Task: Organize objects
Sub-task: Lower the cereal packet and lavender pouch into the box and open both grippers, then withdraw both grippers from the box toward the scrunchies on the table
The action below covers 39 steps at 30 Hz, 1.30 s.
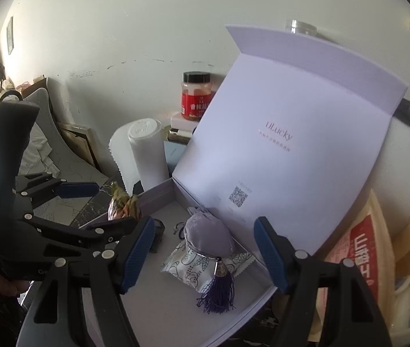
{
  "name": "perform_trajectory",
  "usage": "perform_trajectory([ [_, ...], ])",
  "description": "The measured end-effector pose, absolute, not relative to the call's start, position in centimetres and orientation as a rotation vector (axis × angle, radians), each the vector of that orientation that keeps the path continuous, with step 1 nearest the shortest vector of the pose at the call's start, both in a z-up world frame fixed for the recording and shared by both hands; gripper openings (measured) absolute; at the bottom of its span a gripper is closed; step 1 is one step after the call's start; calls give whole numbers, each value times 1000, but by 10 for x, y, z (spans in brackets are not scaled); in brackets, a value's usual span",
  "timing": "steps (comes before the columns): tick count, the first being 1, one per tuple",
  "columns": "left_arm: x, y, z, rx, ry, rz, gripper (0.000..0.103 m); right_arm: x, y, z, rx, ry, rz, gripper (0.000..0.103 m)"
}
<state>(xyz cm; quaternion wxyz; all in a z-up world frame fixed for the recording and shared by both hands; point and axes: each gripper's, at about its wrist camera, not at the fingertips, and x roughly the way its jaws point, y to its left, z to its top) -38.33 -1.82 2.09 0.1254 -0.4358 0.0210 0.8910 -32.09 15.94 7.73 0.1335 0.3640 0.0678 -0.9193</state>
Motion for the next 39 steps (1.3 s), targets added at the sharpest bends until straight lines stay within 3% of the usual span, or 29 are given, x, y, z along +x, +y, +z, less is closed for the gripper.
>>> perform_trajectory([
  [39,-162,-6,163,-974,90,2750,84,-148,180,184,764,257,-2747,73],
])
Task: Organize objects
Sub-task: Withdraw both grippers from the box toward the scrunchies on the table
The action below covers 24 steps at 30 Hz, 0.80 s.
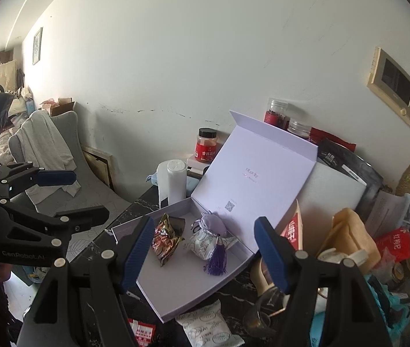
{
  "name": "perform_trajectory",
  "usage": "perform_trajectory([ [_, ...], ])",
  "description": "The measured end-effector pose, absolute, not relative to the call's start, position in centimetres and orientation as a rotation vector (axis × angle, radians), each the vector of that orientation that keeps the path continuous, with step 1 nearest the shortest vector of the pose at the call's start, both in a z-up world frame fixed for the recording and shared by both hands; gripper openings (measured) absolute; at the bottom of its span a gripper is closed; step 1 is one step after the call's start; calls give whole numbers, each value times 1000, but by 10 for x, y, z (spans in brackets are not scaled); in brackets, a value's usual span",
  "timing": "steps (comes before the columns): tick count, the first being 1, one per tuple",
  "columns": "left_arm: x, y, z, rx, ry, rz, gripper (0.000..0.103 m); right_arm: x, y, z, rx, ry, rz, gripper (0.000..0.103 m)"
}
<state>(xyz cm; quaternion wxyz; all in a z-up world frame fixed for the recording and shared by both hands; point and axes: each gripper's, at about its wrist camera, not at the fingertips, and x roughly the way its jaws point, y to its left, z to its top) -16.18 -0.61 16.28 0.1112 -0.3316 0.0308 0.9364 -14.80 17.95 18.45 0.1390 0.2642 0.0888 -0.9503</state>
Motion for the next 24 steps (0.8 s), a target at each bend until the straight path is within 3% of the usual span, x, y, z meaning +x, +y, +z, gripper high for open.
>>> perform_trajectory([
  [24,-40,37,131,-1014,90,2696,85,-37,218,152,796,255,-2744,73],
])
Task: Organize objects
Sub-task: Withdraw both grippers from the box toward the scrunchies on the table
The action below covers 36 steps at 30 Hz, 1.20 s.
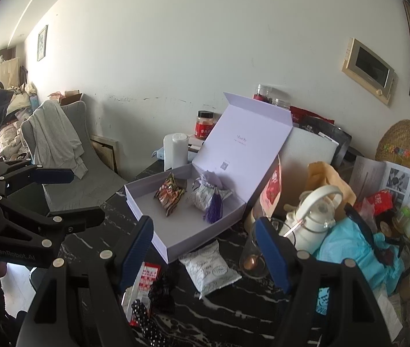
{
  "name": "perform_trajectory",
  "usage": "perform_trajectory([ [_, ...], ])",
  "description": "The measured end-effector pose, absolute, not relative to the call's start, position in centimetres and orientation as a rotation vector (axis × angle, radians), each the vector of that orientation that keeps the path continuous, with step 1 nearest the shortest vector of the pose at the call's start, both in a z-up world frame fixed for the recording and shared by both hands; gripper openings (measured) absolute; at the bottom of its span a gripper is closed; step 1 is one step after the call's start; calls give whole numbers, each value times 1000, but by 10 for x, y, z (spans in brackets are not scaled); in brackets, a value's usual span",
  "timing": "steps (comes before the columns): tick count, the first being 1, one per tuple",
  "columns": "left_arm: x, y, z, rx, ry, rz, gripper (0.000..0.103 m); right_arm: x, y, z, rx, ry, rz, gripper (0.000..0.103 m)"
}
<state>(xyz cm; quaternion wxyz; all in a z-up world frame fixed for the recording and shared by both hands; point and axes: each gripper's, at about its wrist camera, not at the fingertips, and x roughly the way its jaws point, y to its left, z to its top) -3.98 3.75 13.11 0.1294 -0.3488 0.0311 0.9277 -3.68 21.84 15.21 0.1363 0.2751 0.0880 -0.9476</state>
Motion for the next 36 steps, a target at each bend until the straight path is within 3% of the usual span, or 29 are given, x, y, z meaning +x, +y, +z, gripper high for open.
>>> perform_trajectory([
  [24,-5,66,35,-1170,53,2573,85,-11,238,65,1002,196,-2643,74],
  [36,-16,62,-16,-1284,-63,2535,85,-27,243,30,1092,169,-2575,73],
])
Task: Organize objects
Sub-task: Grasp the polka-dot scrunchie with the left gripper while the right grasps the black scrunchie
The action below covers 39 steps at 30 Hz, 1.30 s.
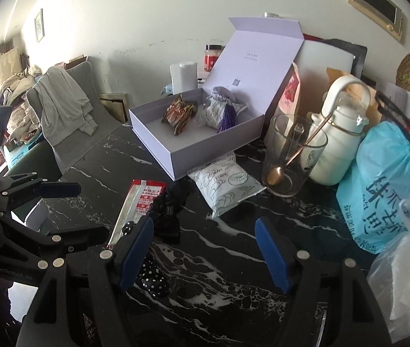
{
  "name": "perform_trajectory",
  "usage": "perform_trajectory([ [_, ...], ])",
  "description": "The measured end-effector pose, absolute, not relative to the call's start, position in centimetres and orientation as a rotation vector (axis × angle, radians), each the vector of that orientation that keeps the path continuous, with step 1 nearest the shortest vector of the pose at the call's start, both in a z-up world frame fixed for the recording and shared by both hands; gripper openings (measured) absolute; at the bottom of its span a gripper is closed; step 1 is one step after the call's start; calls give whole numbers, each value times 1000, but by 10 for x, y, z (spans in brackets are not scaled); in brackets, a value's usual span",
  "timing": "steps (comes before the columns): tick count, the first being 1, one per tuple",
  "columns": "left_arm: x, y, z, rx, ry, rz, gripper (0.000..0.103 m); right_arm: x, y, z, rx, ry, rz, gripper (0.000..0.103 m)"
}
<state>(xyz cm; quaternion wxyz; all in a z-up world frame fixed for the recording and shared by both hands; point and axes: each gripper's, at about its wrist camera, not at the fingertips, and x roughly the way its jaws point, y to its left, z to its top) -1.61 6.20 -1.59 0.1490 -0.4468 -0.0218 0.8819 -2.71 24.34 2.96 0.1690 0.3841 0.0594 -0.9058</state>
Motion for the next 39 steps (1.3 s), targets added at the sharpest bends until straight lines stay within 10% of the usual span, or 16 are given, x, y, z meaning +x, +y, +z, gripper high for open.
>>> perform_trajectory([
  [22,-31,37,-65,-1427,-48,2529,85,-84,189,-41,1242,193,-2272,65],
  [32,-39,47,-64,-1399,-30,2499,85,-102,188,-52,1297,147,-2222,23],
  [39,-32,72,-62,-1350,-1,2443,85,-92,205,-52,1309,159,-2245,22],
])
